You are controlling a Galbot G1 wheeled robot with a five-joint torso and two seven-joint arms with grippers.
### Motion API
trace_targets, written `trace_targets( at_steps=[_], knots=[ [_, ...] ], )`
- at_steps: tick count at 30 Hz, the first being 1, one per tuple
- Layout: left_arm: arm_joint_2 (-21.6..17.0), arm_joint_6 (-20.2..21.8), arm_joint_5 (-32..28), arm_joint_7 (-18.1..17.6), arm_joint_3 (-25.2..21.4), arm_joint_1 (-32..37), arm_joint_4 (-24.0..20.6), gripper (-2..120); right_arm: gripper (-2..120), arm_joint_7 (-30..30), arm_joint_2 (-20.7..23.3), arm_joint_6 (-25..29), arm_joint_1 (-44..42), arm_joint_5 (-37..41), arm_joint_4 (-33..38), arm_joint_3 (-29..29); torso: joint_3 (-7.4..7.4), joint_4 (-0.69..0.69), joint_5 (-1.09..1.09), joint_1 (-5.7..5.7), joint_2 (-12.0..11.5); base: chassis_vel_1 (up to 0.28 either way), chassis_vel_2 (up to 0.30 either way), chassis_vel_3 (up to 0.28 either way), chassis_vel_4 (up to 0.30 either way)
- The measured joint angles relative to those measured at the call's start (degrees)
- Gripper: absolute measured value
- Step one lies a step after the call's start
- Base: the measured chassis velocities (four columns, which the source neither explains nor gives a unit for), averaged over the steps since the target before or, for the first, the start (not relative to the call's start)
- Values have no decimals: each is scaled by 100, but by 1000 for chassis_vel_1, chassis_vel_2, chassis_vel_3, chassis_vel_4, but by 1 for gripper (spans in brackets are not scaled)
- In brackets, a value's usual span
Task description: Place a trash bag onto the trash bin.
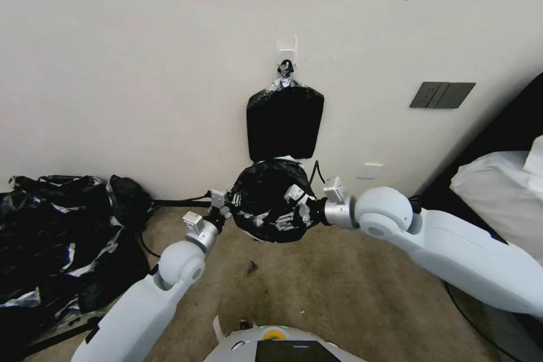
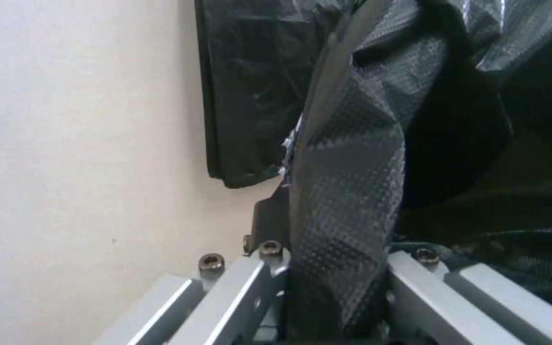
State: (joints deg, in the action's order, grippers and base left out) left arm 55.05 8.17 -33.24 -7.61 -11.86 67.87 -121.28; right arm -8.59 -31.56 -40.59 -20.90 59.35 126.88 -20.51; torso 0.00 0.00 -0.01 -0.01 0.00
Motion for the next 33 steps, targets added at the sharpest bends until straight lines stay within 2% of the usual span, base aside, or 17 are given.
trace_targets(
  at_steps=[1, 4, 5, 8, 9, 11, 16, 18, 22, 25, 33],
  knots=[
    [0, 0, 0, 0, 0, 0, 0, 1, 67, 0, 0, 0, 0, 0, 0, 0, 0, 0, 0, 0, 0, 0, 0, 0, 0],
    [10, 0, -13, 2, -2, -3, -5, 1, 50, -116, 46, 0, 49, -54, -18, -113, 0, 1, 1, 0, 0, 0, 0, 0, 0],
    [10, 0, -13, 2, -2, -3, -5, 1, 50, -116, 46, 0, 49, -54, -18, -113, 0, 1, 1, 0, 0, 0, 0, 0, 0],
    [34, -1, -30, 2, -8, -2, -5, 1, 37, -126, 84, 3, -1, -59, -6, -110, 0, 1, 1, 0, 0, 0, 0, 0, 0],
    [34, -1, -30, 2, -8, -2, -5, 1, 37, -126, 84, 3, -1, -59, -6, -110, 0, 1, 1, 0, 0, 0, 0, 0, 0],
    [53, -1, -39, -2, -8, -3, 17, 1, 25, -124, 123, 6, -38, -45, 20, -80, 0, 1, 1, 0, 0, 0, 0, 0, 0],
    [72, -1, -41, -17, -7, -15, 53, 1, 13, -105, 158, 9, -129, -23, 133, 7, 0, 0, 1, 0, 0, 0, 0, 0, 0],
    [104, 4, -57, -55, 5, -47, 110, 1, 1, 80, 200, 12, -263, 16, 333, 93, 0, 1, 1, 0, 0, 0, 0, 0, 0],
    [175, 103, -233, -195, 47, -87, 161, 1, 0, 393, 215, 18, -486, 145, 674, 181, 0, 0, 0, 1, 0, 0, 0, 0, 0],
    [274, 180, -403, -361, 117, -159, 243, 1, 0, 734, 182, 23, -975, 65, 1033, 172, 0, 1, 1, 1, 0, 0, 0, 0, 0],
    [361, 401, -1012, -650, 143, -265, 207, 1, 0, 863, 104, 64, -1583, -543, 1029, 19, 0, 0, 1, 1, 0, 0, 0, 0, 0]
  ],
)
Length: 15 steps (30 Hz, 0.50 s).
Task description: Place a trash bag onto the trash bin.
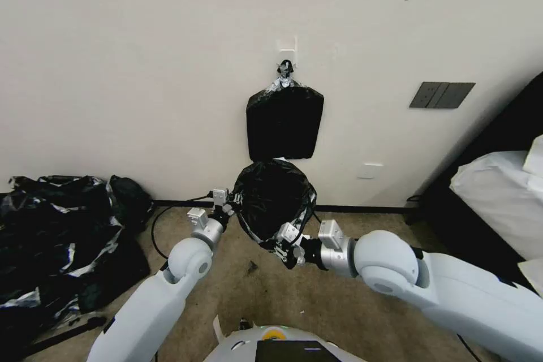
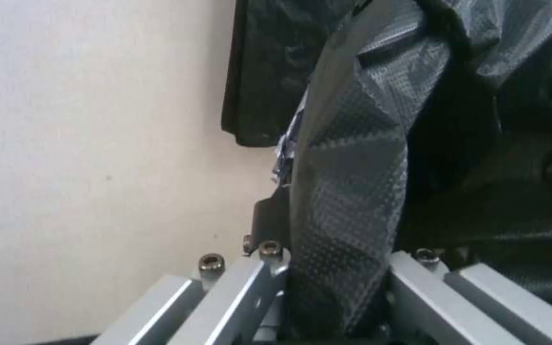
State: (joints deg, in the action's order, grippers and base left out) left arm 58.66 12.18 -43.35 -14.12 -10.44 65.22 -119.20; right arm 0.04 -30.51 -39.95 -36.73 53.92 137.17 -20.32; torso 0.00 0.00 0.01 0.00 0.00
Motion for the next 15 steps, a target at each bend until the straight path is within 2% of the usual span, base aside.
trace_targets(
  at_steps=[6, 8, 15],
  knots=[
    [4, 130, -637, -255, -135, -35, -86, 1, 0, -5, 76, 133, -180, -403, -153, 37, 0, -1, 0, 0, 0, 0, 0, 0, 0],
    [16, 205, -1107, -432, -197, -69, -120, 1, 0, -15, 138, 167, -215, -497, -173, 136, 0, 0, -1, 0, 0, 0, 0, 0, 0],
    [99, 329, -1921, -790, -281, -154, -163, 1, 0, 42, 229, 143, -318, -859, -119, 162, 0, 0, -1, 0, 0, 0, 0, 0, 0]
  ],
)
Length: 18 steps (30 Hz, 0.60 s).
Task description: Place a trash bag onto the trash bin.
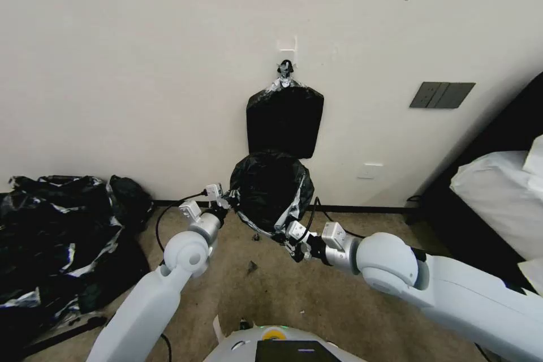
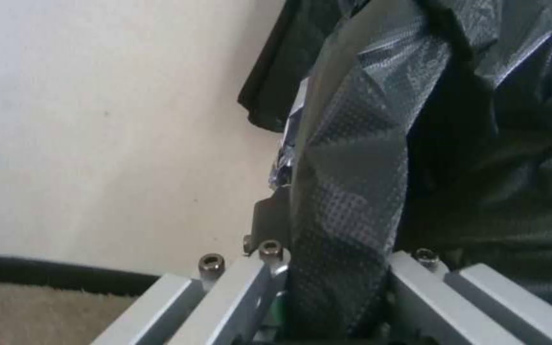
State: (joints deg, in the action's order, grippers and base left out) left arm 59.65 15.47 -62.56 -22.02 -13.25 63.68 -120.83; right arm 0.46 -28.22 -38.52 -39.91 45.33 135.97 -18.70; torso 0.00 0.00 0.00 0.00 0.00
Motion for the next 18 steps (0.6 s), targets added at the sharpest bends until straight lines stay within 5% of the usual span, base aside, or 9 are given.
trace_targets(
  at_steps=[13, 18],
  knots=[
    [-20, 173, -819, -288, -202, 3, 31, 1, 0, 656, 220, -178, -805, -42, 293, 994, 0, 0, 0, 0, 0, 0, 0, 0, 0],
    [-2, 179, -840, -276, -219, 25, 75, 1, 0, 1463, 312, -178, -1111, 302, 472, 1227, 0, 0, 0, 0, 1, 0, 0, 0, 0]
  ],
)
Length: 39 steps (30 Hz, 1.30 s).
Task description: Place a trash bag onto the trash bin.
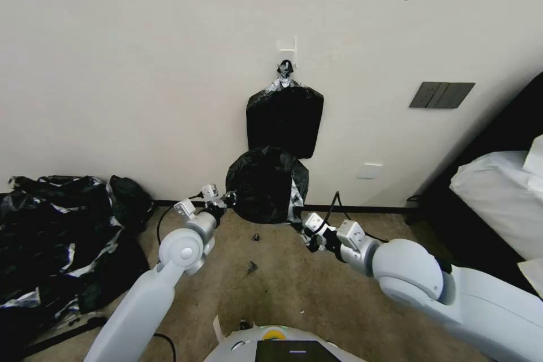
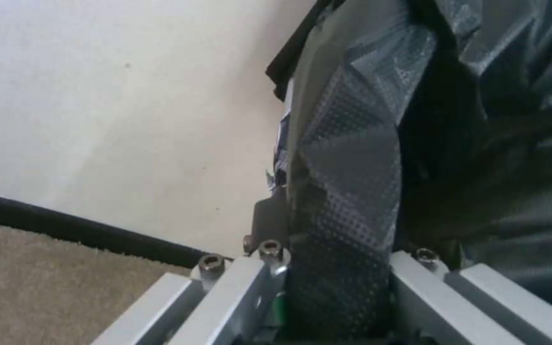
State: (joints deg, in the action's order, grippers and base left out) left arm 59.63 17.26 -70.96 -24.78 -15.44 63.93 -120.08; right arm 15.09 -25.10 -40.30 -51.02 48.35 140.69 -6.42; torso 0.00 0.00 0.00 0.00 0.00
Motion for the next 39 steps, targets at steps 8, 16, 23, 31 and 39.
trace_targets(
  at_steps=[8, 16, 23, 31, 39],
  knots=[
    [-14, 1, -281, -15, -140, 66, -1, 1, 0, 662, -108, 2, -80, 318, -41, 72, 0, -1, 1, 0, 0, 0, 0, 0, 0],
    [-33, -22, -264, -85, -220, 26, 86, 1, 8, 1843, -203, -6, -418, 792, 191, 320, 0, 0, 0, 0, 0, 0, 0, 0, 0],
    [-14, -200, 258, -210, -42, -103, 198, 1, 33, 3362, -658, 149, -574, 2304, 254, 1284, 0, 0, 1, 0, 0, 0, 0, 0, 0],
    [5, -200, 130, -207, 15, -142, 243, 1, 59, 3204, -1105, 1085, -577, 4386, 268, 1968, 0, -1, -1, 0, 0, 0, 0, 0, 0],
    [-5, -158, -239, -191, -18, -162, 245, 1, 85, 2340, -1506, 1287, -839, 4859, 251, 2142, 0, 0, 0, 0, 0, 0, 0, 0, 0]
  ],
)
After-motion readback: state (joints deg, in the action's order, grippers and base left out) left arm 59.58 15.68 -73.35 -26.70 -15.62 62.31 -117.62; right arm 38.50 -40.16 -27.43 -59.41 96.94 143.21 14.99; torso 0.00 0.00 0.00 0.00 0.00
